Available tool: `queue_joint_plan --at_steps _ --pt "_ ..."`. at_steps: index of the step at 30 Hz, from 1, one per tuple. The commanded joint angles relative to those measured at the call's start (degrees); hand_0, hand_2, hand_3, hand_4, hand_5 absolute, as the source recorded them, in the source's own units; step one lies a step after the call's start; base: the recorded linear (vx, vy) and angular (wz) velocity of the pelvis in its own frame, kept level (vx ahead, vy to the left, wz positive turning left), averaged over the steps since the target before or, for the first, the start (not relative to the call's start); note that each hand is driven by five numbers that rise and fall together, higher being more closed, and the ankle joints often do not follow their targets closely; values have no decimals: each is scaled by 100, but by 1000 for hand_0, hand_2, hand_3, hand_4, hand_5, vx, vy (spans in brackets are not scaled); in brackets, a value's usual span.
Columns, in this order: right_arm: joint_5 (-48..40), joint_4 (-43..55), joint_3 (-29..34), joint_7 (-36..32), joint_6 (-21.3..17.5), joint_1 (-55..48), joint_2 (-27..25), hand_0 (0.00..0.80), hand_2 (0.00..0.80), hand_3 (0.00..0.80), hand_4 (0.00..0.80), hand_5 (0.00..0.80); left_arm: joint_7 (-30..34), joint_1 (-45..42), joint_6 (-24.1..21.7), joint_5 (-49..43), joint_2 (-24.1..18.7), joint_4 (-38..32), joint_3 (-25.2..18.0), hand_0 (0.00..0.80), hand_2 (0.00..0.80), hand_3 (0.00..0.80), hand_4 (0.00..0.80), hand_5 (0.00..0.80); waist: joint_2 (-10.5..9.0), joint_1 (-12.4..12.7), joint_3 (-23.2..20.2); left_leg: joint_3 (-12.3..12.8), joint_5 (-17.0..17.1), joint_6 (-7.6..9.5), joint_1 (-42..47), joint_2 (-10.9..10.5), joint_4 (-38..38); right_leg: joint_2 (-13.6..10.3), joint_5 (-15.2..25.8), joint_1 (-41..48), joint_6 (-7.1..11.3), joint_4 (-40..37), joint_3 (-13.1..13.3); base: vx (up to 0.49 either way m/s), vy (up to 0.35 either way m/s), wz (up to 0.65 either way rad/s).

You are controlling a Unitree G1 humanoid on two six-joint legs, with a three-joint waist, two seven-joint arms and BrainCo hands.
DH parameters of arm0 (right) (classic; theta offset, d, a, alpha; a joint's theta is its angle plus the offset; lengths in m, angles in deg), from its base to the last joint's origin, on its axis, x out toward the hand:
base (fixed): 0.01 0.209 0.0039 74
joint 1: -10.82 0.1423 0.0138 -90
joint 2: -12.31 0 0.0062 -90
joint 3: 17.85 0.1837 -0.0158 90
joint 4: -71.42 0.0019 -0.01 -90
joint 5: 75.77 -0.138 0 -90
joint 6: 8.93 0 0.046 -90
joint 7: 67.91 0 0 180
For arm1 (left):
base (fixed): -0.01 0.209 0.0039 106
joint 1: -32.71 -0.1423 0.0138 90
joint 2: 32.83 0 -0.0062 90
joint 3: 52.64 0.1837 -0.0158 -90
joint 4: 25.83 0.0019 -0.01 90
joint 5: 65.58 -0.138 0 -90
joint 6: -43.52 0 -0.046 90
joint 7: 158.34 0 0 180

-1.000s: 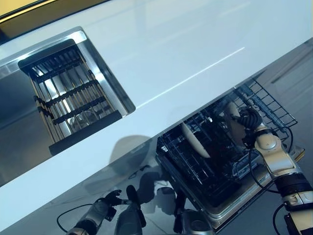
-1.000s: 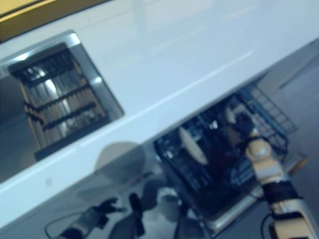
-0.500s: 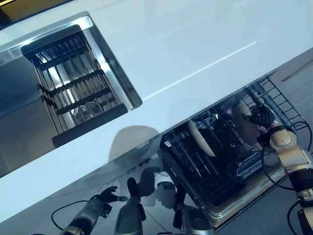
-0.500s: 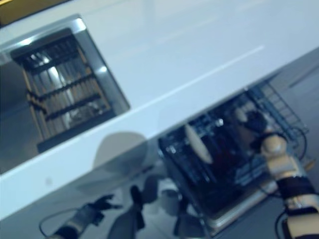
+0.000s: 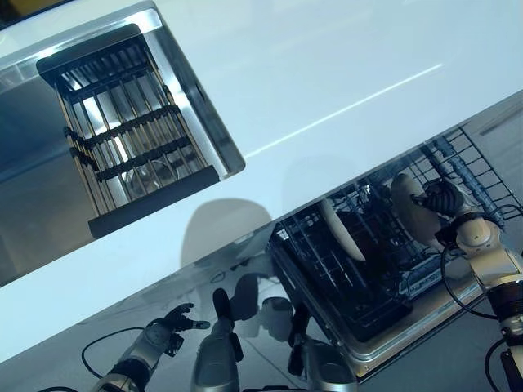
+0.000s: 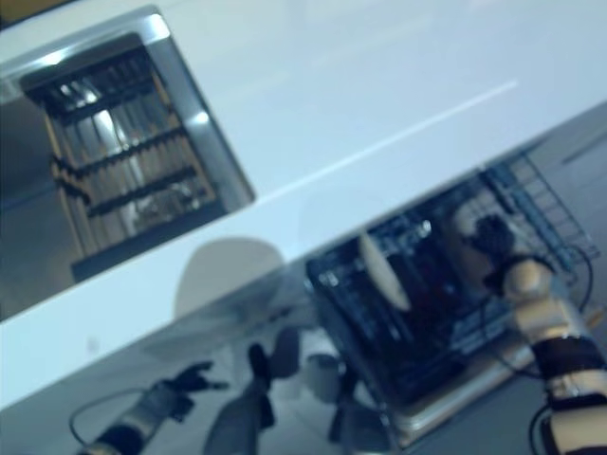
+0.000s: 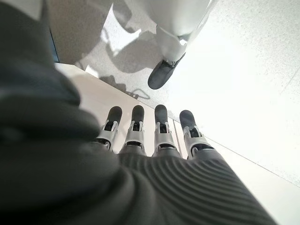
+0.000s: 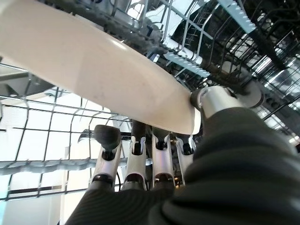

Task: Take plates into dishwasher

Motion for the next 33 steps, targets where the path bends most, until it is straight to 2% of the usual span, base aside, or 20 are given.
queue_joint_plan --at_steps 1,19,33 --pt "105 71 -130 168 -126 549 -410 800 800 800 800 800 31 127 -29 63 -97 22 233 0 0 0 0 0 -86 131 -41 -97 -90 -218 -150 242 167 34 -494 -585 -130 1118 131 0 0 0" --pt "26 -407 -515 368 102 1101 -88 800 800 800 800 800 -4 321 -69 207 -28 23 397 0 0 0 0 0 80 205 137 -200 -99 -197 -250 147 152 -35 -497 -778 -134 1206 82 0 0 0" --pt "-52 -1034 -829 603 312 1471 215 800 800 800 800 800 -55 465 -93 370 43 3 518 0 0 0 0 0 221 271 187 -239 -105 -142 -271 -9 59 -126 -437 -894 -99 1230 47 -18 27 1"
